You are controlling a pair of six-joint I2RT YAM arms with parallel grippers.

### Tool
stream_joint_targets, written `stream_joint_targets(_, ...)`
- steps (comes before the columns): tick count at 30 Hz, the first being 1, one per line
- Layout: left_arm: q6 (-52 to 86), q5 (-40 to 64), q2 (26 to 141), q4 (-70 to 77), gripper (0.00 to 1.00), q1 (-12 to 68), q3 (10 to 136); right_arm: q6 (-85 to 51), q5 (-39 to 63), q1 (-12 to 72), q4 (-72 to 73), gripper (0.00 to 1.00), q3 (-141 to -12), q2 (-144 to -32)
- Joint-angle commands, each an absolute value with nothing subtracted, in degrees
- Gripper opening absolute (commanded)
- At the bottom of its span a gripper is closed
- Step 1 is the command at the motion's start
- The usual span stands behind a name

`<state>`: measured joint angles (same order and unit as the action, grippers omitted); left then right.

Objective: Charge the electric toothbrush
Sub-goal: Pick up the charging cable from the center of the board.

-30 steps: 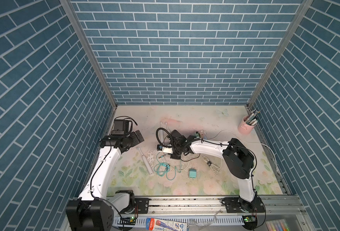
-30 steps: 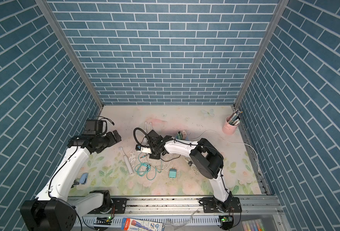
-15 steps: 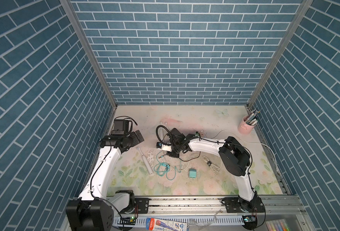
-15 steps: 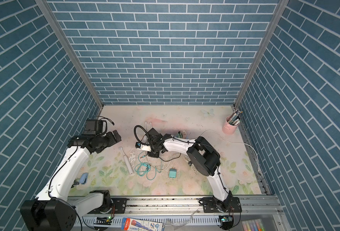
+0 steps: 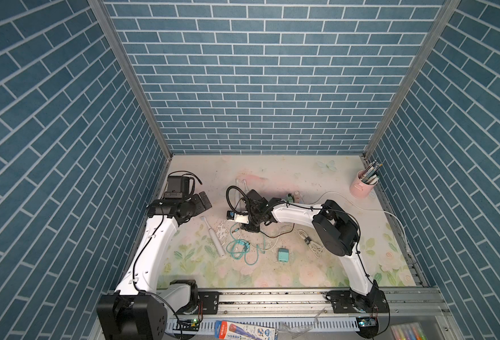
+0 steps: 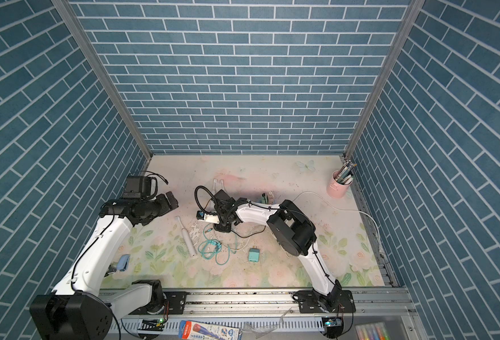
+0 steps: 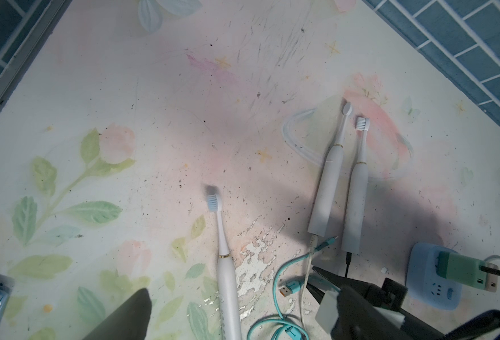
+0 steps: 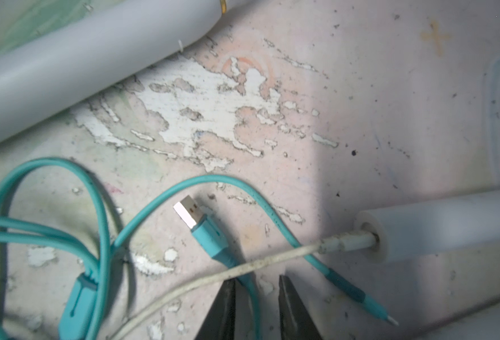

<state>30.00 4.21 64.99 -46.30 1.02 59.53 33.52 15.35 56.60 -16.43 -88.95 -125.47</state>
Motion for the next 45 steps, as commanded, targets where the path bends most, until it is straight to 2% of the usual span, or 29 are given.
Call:
stream_joint_targets(1, 29.4, 3.8, 64.8, -46.9, 1.00, 0.7, 58.9, 35.8, 18.6, 58.6, -19.0, 0.28, -88.7, -128.2)
stream_joint_targets(13, 29.3, 3.9, 64.8, -46.8, 1.00, 0.7, 58.8, 33.7, 24.2, 59.0, -17.2, 0.28, -89.4, -129.1)
stream_joint_targets(17, 29.4, 3.8, 64.6, -46.8, 1.00, 0.7, 58.8, 33.5, 24.7, 59.0, -17.9, 0.23, -89.3, -128.9)
stream_joint_targets(21, 29.3, 4.0, 64.7, -46.8, 1.00, 0.7, 58.8, 34.2, 19.7, 59.0, -17.2, 0.18, -87.5, -127.4)
stream_joint_targets(25, 29.4, 4.1, 64.6, -46.7, 1.00, 0.7, 58.8, 34.6, 16.7, 58.6, -12.2, 0.21, -82.2, -121.1)
stream_joint_targets(31, 29.3, 3.9, 64.3, -46.7, 1.00, 0.7, 58.8, 33.8, 20.2, 59.3, -11.5, 0.28, -83.0, -116.5)
stream_joint_targets(36, 29.3, 3.7, 64.3, -46.8, 0.99, 0.7, 58.8, 33.9, 22.5, 61.1, -12.2, 0.35, -85.2, -117.1)
stream_joint_targets(45, 29.3, 3.6, 64.1, -46.8, 1.00, 0.7, 58.8, 37.7, 22.8, 61.8, -17.8, 0.37, -88.0, -122.3)
